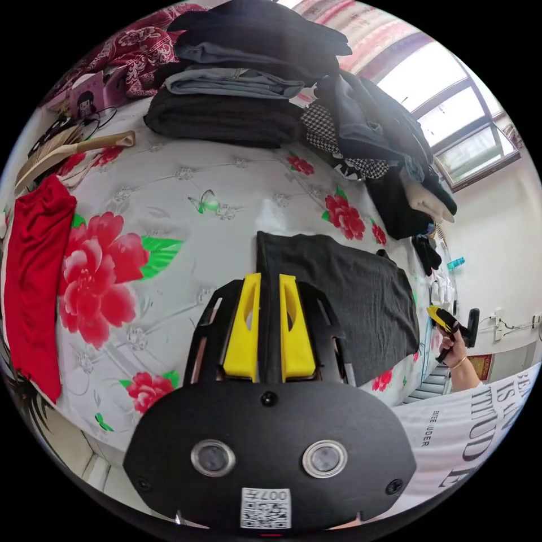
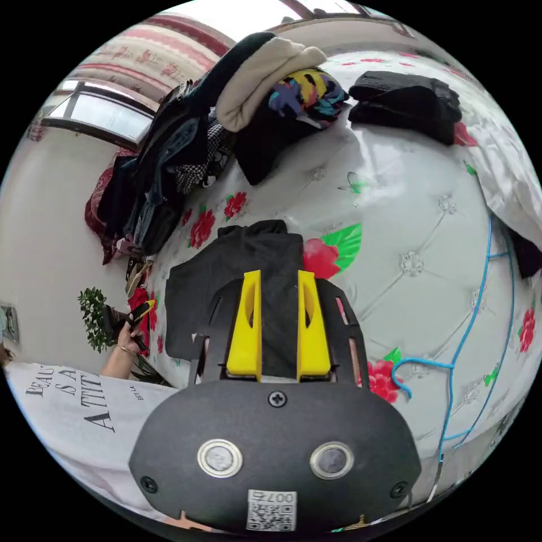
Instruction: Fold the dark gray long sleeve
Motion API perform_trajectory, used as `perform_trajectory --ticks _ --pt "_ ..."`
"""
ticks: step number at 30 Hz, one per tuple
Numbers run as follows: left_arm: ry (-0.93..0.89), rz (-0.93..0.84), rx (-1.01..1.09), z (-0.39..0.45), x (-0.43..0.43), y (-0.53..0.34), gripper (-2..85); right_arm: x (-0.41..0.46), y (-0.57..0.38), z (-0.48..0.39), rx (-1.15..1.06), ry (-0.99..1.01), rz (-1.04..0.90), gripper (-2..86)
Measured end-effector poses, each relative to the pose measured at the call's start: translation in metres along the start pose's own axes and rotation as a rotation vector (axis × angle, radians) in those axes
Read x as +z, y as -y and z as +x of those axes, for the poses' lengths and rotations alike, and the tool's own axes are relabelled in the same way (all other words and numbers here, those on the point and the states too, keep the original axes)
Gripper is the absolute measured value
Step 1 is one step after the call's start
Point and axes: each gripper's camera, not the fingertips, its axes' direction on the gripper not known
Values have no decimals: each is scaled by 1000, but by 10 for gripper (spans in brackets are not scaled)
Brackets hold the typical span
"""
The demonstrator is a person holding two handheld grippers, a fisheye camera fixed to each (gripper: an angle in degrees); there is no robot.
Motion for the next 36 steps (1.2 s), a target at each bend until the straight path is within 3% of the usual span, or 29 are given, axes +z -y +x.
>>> perform_trajectory --ticks 2,7,15,18,21,23,26,32,36 --pt "-13 -19 -24 -8 -12 -36 58 -8 -49 30 161 64 8 82" --pt "-132 -1 -257 -47 -25 -100 61 19 -110 47 291 140 -66 89" --pt "-245 14 -380 -81 -29 -141 67 49 -99 45 402 201 31 30" --pt "-283 17 -371 -89 -32 -149 73 40 -70 -12 159 200 58 9" --pt "-310 29 -369 -100 -36 -158 76 40 -48 -111 -223 217 17 3" --pt "-331 36 -378 -111 -38 -166 80 59 -53 -199 -549 205 -72 1" --pt "-368 42 -404 -126 -38 -177 84 111 -83 -281 -841 235 -234 4" --pt "-441 35 -445 -149 -29 -191 95 252 -147 -317 -862 248 -648 27" --pt "-503 18 -437 -156 -23 -192 113 257 -144 -297 -778 278 -665 42"
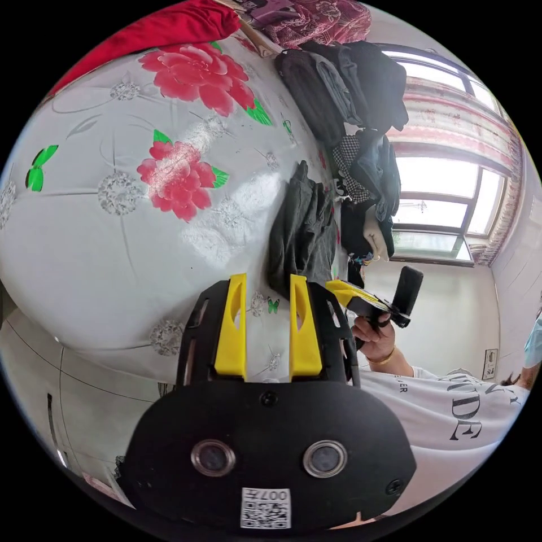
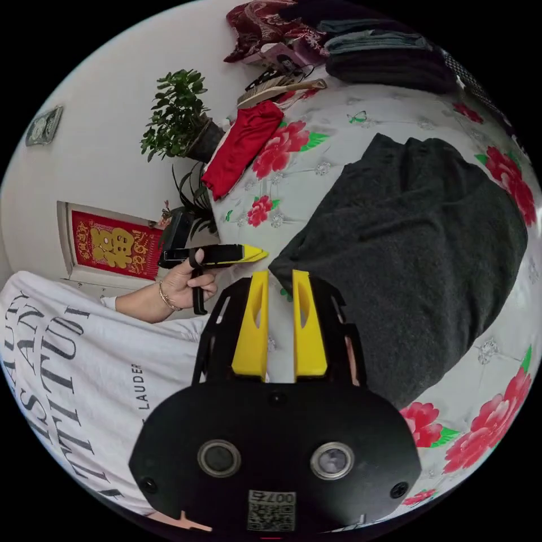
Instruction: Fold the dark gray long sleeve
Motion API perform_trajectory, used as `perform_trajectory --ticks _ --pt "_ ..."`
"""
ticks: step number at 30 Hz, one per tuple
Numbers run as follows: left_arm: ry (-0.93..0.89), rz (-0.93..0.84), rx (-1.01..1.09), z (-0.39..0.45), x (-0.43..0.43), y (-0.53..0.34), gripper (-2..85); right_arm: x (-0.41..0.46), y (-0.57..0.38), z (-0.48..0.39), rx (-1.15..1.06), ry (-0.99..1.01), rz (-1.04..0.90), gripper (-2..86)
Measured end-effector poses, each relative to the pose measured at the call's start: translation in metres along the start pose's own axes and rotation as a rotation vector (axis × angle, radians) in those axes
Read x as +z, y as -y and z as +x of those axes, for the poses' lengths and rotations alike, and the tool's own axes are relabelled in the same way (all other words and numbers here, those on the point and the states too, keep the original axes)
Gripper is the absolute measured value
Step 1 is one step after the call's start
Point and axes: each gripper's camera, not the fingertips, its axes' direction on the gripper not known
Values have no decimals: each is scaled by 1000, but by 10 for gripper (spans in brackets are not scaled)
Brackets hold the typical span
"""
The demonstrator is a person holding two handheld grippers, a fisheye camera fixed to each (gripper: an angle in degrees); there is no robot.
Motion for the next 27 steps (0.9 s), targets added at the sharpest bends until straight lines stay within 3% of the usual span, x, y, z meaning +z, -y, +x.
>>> perform_trajectory --ticks 5,10,15,22,24,27 --pt "-91 -78 70 0 11 9 150 -75 -78 61 325 -44 340 68" --pt "-145 -170 150 14 37 23 165 -70 -145 114 618 55 394 90" --pt "12 -285 132 25 70 50 57 -30 -145 120 633 155 282 84" --pt "130 -200 226 29 29 83 75 11 -139 76 416 254 27 85" --pt "138 -180 207 23 19 83 90 6 -147 78 421 213 40 89" --pt "59 -144 143 10 6 75 125 -22 -176 100 521 224 213 95"
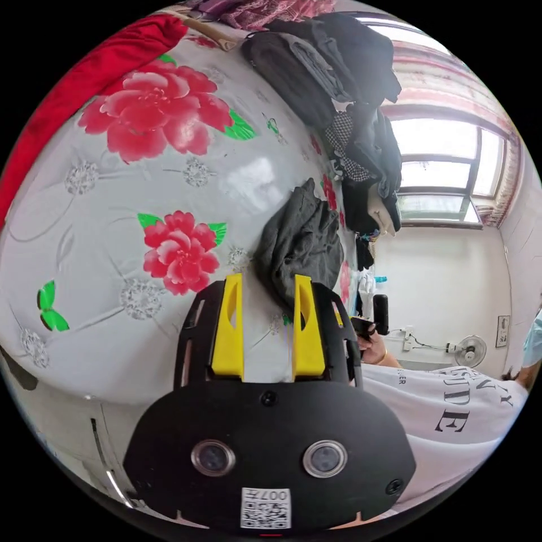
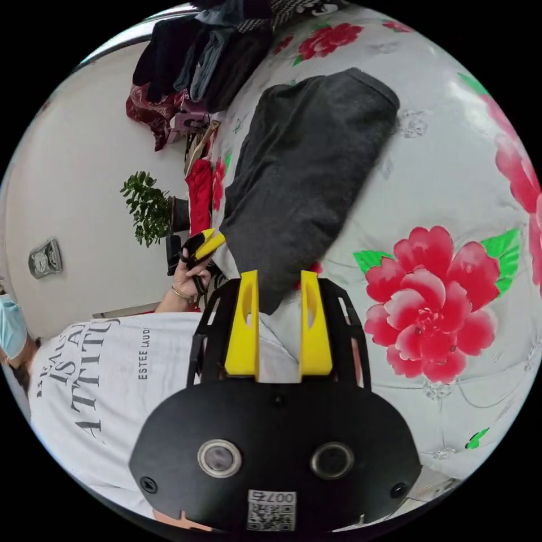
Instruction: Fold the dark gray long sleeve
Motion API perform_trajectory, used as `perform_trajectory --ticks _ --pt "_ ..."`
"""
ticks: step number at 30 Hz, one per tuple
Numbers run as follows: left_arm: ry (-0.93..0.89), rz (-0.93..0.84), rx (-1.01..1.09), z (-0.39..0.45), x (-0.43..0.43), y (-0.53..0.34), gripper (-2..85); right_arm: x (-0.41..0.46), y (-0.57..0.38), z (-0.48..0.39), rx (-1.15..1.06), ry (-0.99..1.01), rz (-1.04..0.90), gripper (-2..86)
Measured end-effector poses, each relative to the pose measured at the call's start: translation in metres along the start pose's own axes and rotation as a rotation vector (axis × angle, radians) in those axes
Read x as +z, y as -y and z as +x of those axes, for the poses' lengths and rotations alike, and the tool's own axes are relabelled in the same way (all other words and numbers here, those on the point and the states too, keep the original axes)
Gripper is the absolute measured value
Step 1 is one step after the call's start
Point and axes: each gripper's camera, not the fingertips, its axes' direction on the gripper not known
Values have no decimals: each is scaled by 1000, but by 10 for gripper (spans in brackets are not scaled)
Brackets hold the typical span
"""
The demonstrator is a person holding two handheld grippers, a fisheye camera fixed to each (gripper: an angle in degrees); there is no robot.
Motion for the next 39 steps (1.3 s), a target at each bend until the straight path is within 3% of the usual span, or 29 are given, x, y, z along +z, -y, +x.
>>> perform_trajectory --ticks 5,10,14,21,30,39 --pt "-154 -62 -27 2 35 -16 155 -58 -15 55 161 70 312 100" --pt "-203 -82 13 24 73 -2 153 -54 -4 74 196 185 409 94" --pt "-177 -132 -39 24 96 19 77 -43 11 74 218 290 446 67" --pt "-217 -131 72 52 88 23 51 -73 -21 44 105 244 432 16" --pt "-289 -219 288 157 108 19 50 -168 -137 33 92 301 607 2" --pt "-333 -382 488 337 243 29 47 -352 -224 59 39 251 891 3"
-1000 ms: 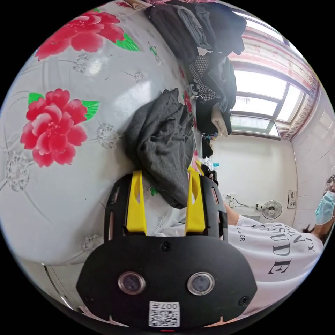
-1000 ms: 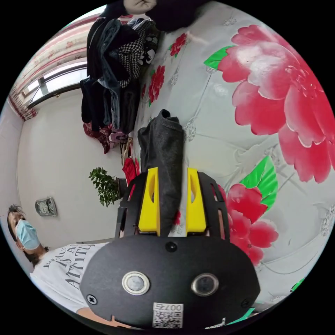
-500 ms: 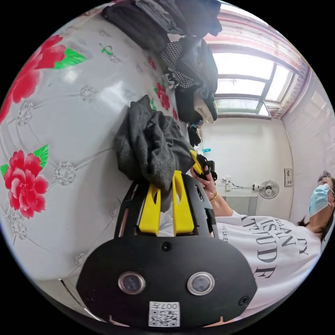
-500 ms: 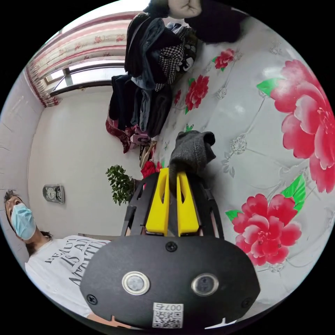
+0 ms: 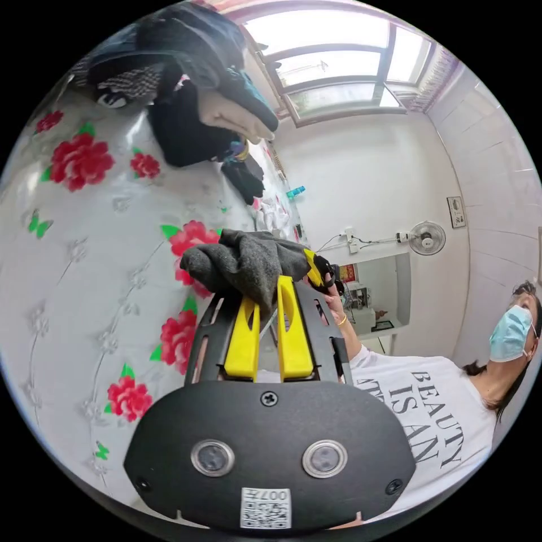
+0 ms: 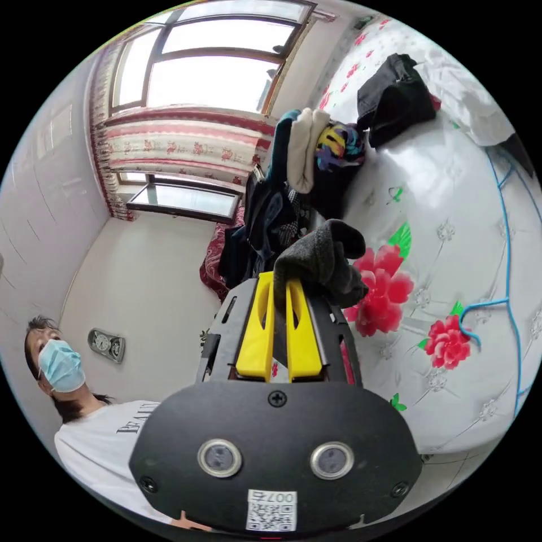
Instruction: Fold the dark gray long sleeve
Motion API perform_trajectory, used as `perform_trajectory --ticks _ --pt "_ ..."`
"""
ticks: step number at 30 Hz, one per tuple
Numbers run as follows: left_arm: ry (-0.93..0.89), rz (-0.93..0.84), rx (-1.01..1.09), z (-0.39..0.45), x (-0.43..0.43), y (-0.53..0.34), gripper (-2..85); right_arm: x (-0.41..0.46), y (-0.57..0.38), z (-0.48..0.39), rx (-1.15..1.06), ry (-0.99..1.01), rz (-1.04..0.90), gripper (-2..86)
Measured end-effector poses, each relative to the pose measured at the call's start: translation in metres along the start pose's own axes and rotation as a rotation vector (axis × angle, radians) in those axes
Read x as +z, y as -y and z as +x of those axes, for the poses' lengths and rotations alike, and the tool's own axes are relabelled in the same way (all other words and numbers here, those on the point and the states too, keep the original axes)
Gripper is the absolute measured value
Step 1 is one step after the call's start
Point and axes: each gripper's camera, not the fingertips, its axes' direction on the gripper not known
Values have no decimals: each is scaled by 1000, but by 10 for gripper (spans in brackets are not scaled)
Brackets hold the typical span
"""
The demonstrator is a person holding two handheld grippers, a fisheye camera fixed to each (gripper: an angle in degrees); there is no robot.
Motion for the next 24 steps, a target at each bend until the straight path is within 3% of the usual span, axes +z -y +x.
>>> perform_trajectory --ticks 7,10,13,15,18,24 --pt "-114 -99 247 139 158 168 51 -173 93 -68 -227 -57 351 7" --pt "-82 -115 241 167 223 221 72 -211 127 -58 -119 -192 478 17" --pt "162 -99 198 150 265 235 107 -225 147 -1 137 -351 518 31" --pt "286 -150 160 121 279 219 114 -223 141 33 253 -395 486 40" --pt "405 -219 103 62 271 163 118 -196 113 55 227 -461 405 53" --pt "646 -119 -181 -19 148 -3 114 -24 35 12 -142 -660 -165 66"
